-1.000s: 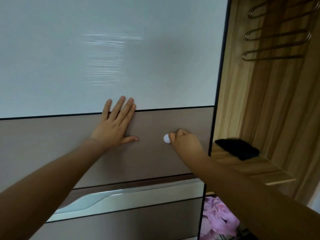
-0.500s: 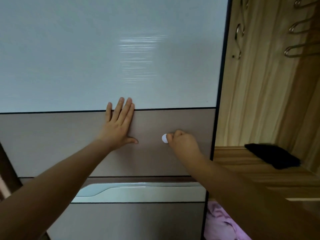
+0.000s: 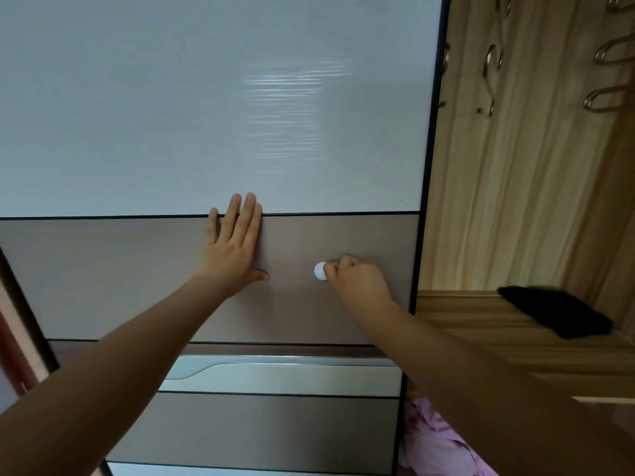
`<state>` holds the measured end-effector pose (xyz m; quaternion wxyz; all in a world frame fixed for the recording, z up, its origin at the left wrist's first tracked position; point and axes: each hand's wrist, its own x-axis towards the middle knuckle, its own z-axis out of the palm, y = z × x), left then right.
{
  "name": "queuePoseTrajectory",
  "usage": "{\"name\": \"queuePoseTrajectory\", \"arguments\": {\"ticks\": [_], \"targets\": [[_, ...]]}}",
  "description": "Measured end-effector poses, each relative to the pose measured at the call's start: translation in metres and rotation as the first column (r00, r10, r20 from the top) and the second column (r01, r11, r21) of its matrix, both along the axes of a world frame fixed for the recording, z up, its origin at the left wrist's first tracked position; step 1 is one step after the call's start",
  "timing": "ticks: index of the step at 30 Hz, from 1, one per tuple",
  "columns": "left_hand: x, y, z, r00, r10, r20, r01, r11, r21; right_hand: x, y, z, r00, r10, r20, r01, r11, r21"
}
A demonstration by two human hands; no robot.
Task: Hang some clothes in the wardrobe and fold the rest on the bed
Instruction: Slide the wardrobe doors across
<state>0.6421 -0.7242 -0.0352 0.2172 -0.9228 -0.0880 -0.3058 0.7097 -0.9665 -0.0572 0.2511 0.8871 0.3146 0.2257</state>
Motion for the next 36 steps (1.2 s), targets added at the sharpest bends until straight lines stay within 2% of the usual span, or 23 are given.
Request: {"name": "queuePoseTrajectory", "arguments": {"ticks": [2,3,5,7,11,14,16,19,22,24,26,29,32,36], "targets": [[-0.001,-0.008,0.000,1.000,0.018,-0.006,-0.019,1.000,-0.017,-0.005,-0.008,0.003,0.993,-0.044,0.112,0.041,0.999,0.029],[-0.003,-0.012,0.000,1.000,0.020,-0.009,-0.020,0.999,-0.031,-0.006,-0.011,0.003,0.993,-0.014,0.121,0.012,1.000,0.023],[-0.006,-0.022,-0.003,1.000,0.001,0.006,-0.001,0.996,-0.094,0.001,-0.015,-0.007,0.998,0.058,0.038,-0.059,0.998,0.013],[-0.012,-0.034,-0.008,0.997,-0.030,0.075,0.045,0.979,-0.200,0.004,-0.023,-0.005,0.992,0.115,0.043,-0.120,0.984,0.134],[-0.018,-0.075,-0.018,0.940,-0.245,0.237,0.314,0.895,-0.318,0.002,-0.064,-0.003,0.973,0.229,0.007,-0.217,0.911,0.350],[-0.009,-0.123,-0.026,0.920,-0.388,0.058,0.365,0.792,-0.490,0.002,-0.113,-0.007,0.959,0.253,-0.128,-0.168,0.871,0.461],[0.004,-0.158,-0.036,0.865,-0.492,-0.103,0.360,0.749,-0.556,0.000,-0.161,-0.020,0.934,0.225,-0.276,-0.051,0.851,0.523],[0.027,-0.222,-0.061,0.727,-0.611,-0.313,0.382,0.739,-0.555,-0.015,-0.247,-0.054,0.892,0.010,-0.452,0.239,0.838,0.490],[0.037,-0.303,-0.100,0.517,-0.742,-0.427,0.401,0.651,-0.645,-0.053,-0.333,-0.095,0.787,-0.211,-0.580,0.507,0.755,0.415],[0.036,-0.362,-0.127,0.411,-0.753,-0.513,0.436,0.657,-0.615,-0.093,-0.387,-0.117,0.693,-0.325,-0.644,0.657,0.653,0.377],[0.026,-0.422,-0.149,0.323,-0.757,-0.568,0.464,0.650,-0.603,-0.144,-0.437,-0.138,0.585,-0.422,-0.693,0.785,0.509,0.353],[-0.001,-0.508,-0.177,0.143,-0.801,-0.581,0.559,0.550,-0.621,-0.230,-0.499,-0.167,0.392,-0.507,-0.768,0.918,0.275,0.287],[-0.046,-0.590,-0.199,-0.033,-0.787,-0.616,0.640,0.457,-0.618,-0.328,-0.545,-0.198,0.239,-0.541,-0.806,0.966,0.045,0.256],[-0.133,-0.685,-0.227,-0.231,-0.714,-0.662,0.726,0.327,-0.605,-0.470,-0.574,-0.241,0.064,-0.498,-0.865,0.949,-0.237,0.206]]}}
